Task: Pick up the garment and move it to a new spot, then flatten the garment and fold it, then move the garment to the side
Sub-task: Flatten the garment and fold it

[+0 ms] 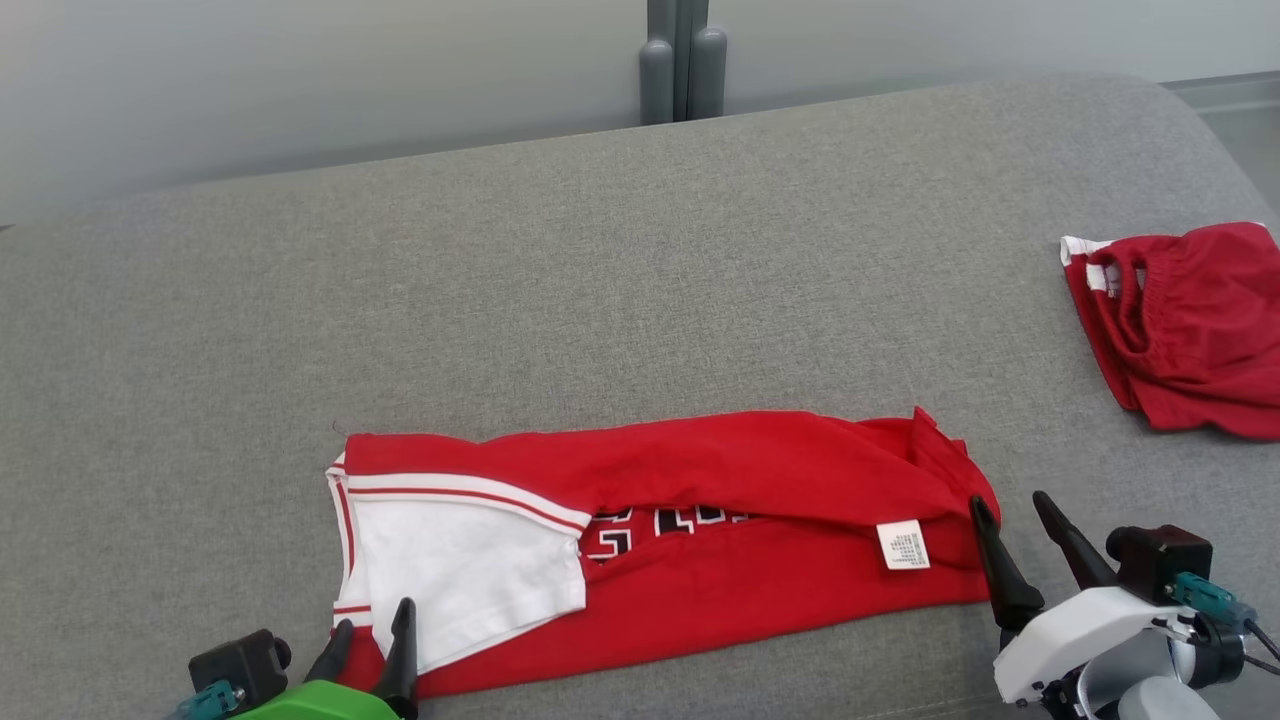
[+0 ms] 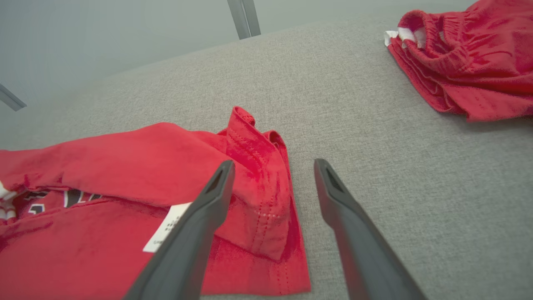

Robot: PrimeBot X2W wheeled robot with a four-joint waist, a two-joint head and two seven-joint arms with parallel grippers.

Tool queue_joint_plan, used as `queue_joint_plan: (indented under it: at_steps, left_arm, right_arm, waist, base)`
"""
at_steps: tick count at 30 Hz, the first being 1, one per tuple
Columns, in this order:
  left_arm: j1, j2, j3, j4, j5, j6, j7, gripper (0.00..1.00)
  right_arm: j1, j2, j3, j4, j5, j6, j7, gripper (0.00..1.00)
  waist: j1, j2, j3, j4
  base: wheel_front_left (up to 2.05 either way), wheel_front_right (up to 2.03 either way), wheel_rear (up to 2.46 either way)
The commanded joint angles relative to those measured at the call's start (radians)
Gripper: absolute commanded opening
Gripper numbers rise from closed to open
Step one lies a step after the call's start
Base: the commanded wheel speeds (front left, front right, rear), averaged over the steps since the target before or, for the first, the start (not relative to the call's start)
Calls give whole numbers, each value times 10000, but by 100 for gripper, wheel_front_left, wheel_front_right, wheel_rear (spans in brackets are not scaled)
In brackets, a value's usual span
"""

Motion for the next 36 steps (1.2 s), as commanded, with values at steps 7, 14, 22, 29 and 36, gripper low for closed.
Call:
queue_joint_plan:
  at_steps: [7,14,22,29,36]
  left_arm:
    - [312,312,242,-299,192,286,-364,100]
    - [-215,177,122,-737,648,283,-940,100]
    - [-769,-192,-192,-797,1323,209,-1500,100]
    - [-1054,-601,-143,-591,1693,191,-1773,100]
    - [-909,-715,19,-422,2010,141,-1851,100]
  right_arm:
    - [486,131,-709,-121,-314,1,-172,100]
    - [670,348,-1098,-703,-701,1,74,100]
    - [764,518,-1344,-1460,-1048,1,629,100]
    - [552,643,-1484,-1562,-1325,1,1340,100]
    - [312,591,-1421,-1172,-1405,1,1535,100]
  waist:
    - [0,0,-247,-8]
    - [0,0,-747,19]
    - [0,0,-1277,116]
    - [0,0,-1569,216]
    - [0,0,-1688,416]
  base:
    - [0,0,0]
    - [0,0,0]
    - [0,0,0]
    - [0,0,0]
    - [0,0,0]
